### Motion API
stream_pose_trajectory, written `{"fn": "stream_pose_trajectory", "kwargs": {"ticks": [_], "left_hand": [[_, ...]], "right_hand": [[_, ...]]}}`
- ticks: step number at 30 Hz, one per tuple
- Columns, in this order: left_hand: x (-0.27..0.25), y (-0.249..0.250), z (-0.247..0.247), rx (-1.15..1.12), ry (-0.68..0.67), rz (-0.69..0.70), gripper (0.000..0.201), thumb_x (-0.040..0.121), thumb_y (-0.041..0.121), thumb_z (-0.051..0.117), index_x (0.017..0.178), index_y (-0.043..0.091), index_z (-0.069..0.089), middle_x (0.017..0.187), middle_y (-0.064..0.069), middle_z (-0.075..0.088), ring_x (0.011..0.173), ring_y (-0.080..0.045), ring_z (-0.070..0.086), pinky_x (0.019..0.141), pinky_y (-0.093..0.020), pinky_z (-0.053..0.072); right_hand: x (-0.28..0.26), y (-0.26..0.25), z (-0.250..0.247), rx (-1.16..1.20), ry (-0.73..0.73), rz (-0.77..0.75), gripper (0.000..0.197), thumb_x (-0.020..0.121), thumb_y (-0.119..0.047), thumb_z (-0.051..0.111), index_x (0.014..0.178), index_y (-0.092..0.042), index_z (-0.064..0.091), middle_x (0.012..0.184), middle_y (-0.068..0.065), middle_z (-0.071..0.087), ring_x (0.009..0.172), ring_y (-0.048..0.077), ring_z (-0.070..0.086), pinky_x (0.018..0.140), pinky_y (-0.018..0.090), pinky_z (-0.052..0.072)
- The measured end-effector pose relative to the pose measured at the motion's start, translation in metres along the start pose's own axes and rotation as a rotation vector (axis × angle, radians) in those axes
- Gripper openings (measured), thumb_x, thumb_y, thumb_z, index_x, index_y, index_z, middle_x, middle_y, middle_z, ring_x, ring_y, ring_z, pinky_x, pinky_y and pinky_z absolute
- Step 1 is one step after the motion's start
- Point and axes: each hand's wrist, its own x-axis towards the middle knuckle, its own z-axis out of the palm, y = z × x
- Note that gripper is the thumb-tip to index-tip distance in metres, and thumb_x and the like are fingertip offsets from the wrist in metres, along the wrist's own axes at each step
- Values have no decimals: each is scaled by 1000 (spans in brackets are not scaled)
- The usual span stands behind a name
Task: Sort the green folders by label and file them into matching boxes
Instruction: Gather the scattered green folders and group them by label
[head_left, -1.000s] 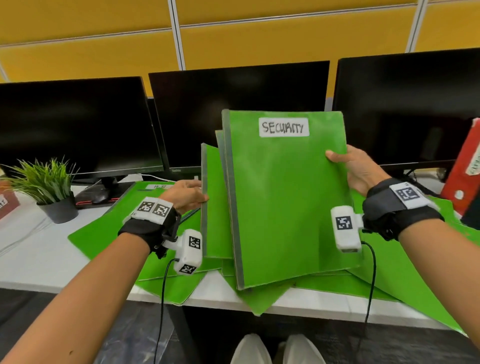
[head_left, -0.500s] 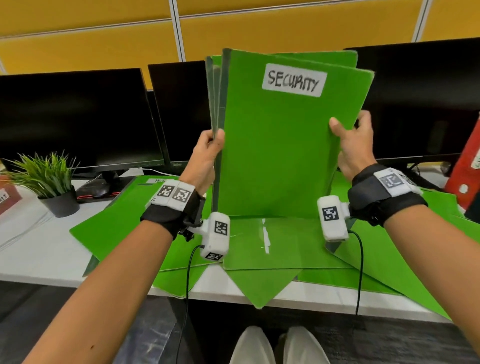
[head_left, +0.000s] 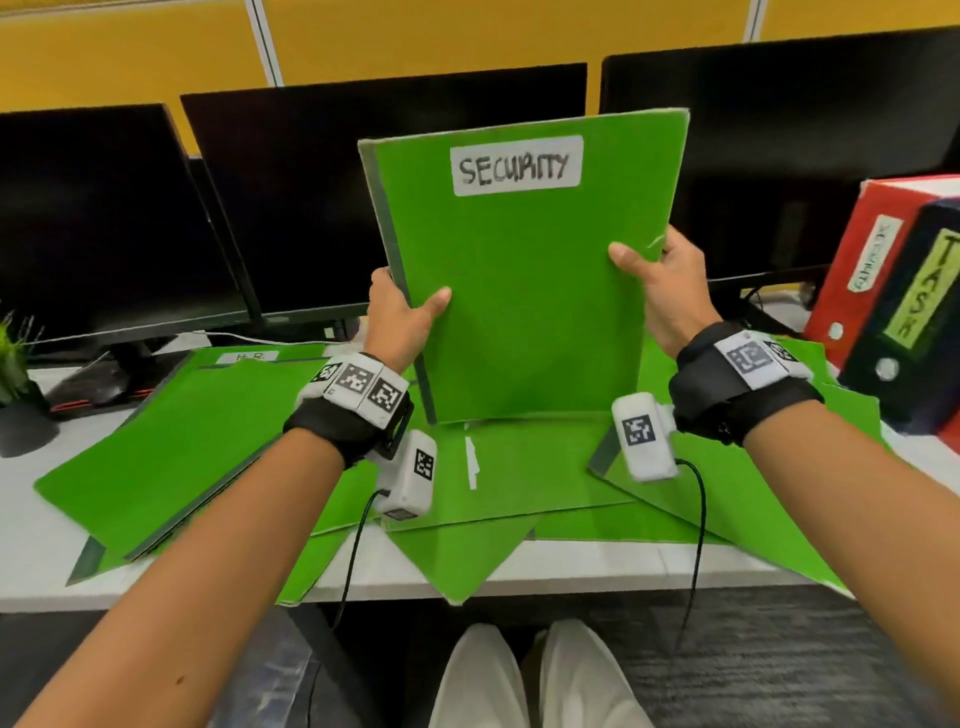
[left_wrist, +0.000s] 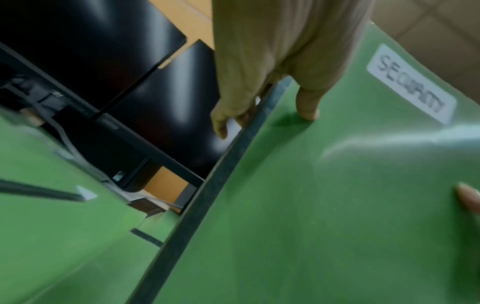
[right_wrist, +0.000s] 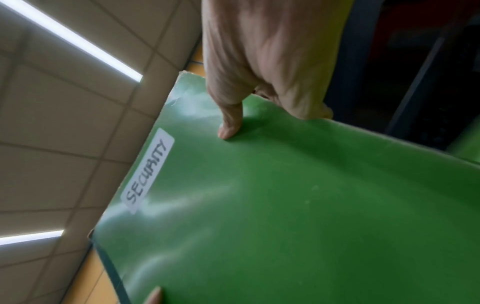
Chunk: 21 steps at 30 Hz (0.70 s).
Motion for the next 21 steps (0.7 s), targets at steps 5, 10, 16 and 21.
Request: {"fn": "stream_pose_trajectory", "kwargs": {"ticks": [5, 10, 16, 21], "left_hand": [[-17, 19, 58, 188, -47, -142, 92, 79, 34, 71, 141, -4, 15, 148, -21, 21, 138, -33, 22, 116, -41, 22], [-36, 22, 125, 344, -323, -282, 82, 83, 28, 68, 142, -1, 18, 148, -21, 17, 137, -37, 24, 112, -41, 27], [-49, 23, 186, 676, -756, 132, 53, 86, 23, 63, 133, 9, 45, 140, -15, 37, 130, -29, 40, 107, -37, 36], [-48, 37, 242, 929, -939, 466, 59, 87, 34, 59, 137, 8, 41, 141, -12, 42, 130, -28, 43, 107, -41, 38]], "right_hand": [[15, -35, -37, 23, 114, -147, 38, 70, -20, 74, 104, -19, 58, 109, 5, 64, 111, 26, 60, 98, 40, 48], [15, -49, -95, -137, 238, -200, 33, 78, -13, 68, 109, -17, 57, 115, 10, 64, 113, 27, 60, 99, 43, 48], [11, -30, -147, -276, 329, -191, 36, 81, -6, 66, 115, -13, 56, 113, 4, 63, 109, 20, 59, 98, 39, 48], [16, -15, -180, -279, 368, -191, 38, 81, -5, 66, 117, -8, 56, 115, 10, 62, 109, 26, 59, 99, 44, 47]]}}
